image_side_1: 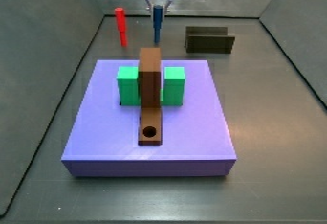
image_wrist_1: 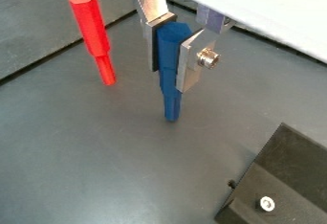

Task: Pick up the blue object. Move up. Move to above the board. Insert the blue object.
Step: Pick up the blue object, then move up.

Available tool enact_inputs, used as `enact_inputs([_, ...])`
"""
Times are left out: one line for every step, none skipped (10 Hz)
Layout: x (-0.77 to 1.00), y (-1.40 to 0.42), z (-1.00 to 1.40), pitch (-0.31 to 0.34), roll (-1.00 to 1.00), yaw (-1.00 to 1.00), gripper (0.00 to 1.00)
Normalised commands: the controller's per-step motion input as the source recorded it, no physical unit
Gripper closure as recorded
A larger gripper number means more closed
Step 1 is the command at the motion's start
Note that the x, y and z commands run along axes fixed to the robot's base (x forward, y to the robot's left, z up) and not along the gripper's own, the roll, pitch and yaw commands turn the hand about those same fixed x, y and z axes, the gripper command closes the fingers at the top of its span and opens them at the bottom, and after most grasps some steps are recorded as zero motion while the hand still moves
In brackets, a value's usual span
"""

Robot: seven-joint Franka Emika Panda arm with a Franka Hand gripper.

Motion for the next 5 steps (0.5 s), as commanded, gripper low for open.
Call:
enact_inputs([0.0, 0.0, 0.0, 0.0, 0.0, 0.0, 1.0])
enact_inputs([0.0, 0.0, 0.0, 0.0, 0.0, 0.0, 1.0])
enact_inputs([0.0, 0.0, 0.83, 0.0, 0.0, 0.0, 1.0])
enact_inputs([-0.05, -0.1, 0.76, 0.039, -0.03, 0.05, 1.0])
enact_inputs([-0.07, -0.07, 0.53, 0.049, 0.0, 0.04, 1.0])
